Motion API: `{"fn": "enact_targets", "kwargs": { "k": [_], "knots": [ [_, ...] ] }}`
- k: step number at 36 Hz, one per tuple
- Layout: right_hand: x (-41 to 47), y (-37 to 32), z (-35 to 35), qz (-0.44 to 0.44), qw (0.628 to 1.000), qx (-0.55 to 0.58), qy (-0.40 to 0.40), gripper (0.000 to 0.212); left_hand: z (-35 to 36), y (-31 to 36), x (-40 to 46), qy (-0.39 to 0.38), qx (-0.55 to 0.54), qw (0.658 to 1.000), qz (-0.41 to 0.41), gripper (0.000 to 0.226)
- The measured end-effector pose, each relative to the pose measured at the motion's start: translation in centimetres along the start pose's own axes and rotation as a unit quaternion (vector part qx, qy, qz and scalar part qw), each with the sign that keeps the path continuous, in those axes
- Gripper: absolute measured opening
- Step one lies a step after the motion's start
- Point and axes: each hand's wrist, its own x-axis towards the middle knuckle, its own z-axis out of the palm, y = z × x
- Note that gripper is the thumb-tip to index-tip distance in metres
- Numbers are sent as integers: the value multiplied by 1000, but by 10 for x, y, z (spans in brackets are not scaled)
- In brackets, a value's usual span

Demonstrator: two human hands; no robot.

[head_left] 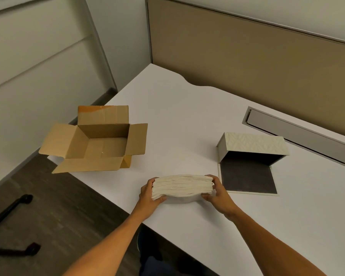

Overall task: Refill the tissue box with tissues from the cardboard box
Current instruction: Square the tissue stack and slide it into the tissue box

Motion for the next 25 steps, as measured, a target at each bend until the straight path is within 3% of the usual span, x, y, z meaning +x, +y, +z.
{"fn": "enact_targets", "kwargs": {
  "k": [7,16,25],
  "knots": [
    [6,4,-1,23,999,6,-30,73,-3,-10,-1,-22,25,999,-20,93],
    [10,9,0,29,999,-22,-35,76,-4,-16,3,-36,99,994,-35,82],
    [12,17,5,27,998,-49,-13,63,6,-12,4,-6,112,992,-56,91]
  ]
}}
